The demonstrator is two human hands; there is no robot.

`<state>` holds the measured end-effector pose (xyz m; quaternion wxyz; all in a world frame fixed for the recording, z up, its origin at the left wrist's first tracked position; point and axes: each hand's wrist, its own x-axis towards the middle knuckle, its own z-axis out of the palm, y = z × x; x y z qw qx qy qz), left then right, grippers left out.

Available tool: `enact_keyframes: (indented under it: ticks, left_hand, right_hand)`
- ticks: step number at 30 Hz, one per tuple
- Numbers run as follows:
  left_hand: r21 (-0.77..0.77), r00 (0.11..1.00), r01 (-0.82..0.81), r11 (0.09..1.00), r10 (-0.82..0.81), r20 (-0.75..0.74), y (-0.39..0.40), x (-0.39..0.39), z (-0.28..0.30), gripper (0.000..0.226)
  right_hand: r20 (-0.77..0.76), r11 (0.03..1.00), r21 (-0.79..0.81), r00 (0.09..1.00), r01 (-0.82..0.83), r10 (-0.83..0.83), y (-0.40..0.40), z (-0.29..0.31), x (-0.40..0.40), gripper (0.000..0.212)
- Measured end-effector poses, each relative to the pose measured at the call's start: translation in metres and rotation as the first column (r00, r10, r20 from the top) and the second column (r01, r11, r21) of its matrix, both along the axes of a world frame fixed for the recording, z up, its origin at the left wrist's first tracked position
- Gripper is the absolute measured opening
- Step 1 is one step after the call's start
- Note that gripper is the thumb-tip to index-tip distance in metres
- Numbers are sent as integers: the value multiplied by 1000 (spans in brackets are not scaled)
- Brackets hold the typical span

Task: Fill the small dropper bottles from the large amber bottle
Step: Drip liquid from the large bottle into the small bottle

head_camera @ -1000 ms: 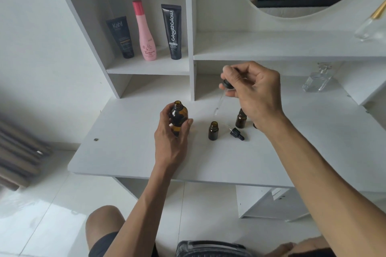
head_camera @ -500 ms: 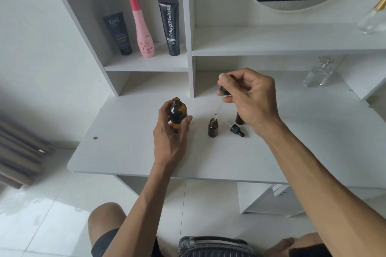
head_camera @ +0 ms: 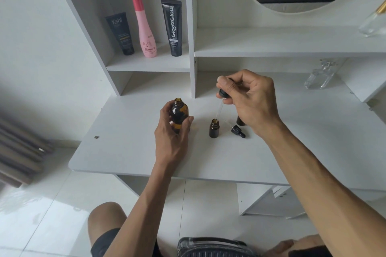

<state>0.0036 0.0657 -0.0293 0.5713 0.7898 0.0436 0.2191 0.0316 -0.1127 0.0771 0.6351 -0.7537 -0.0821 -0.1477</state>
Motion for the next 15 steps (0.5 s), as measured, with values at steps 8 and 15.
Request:
enact_keyframes:
  ticks: [8,15]
  left_hand:
    - [-25,1000,6,1000,-6,-3,0,1,-1,45]
    - [-18,1000,10,1000,-10,-5,0,0,0,46]
  right_hand:
    - [38,999,-38,999,-11,13,4,4,0,24]
    - [63,997,-74,998,-12,17,5,8,2,25]
